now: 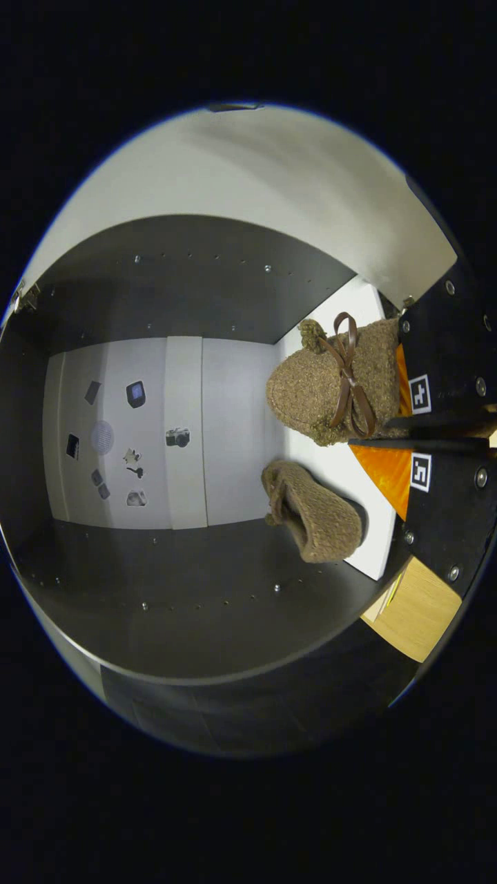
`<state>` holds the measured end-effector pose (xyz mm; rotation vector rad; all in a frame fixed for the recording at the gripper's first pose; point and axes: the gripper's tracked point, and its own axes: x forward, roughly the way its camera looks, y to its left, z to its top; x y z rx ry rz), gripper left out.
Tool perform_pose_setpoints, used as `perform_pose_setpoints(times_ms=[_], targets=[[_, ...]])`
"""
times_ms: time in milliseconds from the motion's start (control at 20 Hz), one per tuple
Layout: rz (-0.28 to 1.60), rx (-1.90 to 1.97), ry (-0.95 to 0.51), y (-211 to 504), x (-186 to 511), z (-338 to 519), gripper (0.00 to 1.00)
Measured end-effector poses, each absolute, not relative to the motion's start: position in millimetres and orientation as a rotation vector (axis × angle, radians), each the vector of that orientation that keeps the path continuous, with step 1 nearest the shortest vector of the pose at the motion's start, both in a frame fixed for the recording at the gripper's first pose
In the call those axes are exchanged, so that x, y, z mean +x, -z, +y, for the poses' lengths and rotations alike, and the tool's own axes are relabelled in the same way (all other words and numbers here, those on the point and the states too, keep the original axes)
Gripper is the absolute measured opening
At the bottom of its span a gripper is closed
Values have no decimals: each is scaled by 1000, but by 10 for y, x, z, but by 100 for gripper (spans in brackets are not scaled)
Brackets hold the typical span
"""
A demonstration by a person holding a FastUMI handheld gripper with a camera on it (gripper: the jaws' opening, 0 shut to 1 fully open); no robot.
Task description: Open the shoe cabinet door, grab the shoes and put them into the shoe cabinet, then close the shoe cabinet door.
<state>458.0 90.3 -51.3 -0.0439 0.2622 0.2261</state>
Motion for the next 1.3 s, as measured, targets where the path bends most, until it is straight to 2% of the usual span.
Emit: perform_pose_setpoints(times_ms=[550, 800, 1300], targets=[[347, -57, -237, 561, 5884, 1046, 7], [396, -35, -228, 742, 6090, 1053, 6], [422, -28, -221, 740, 5960, 1055, 19]])
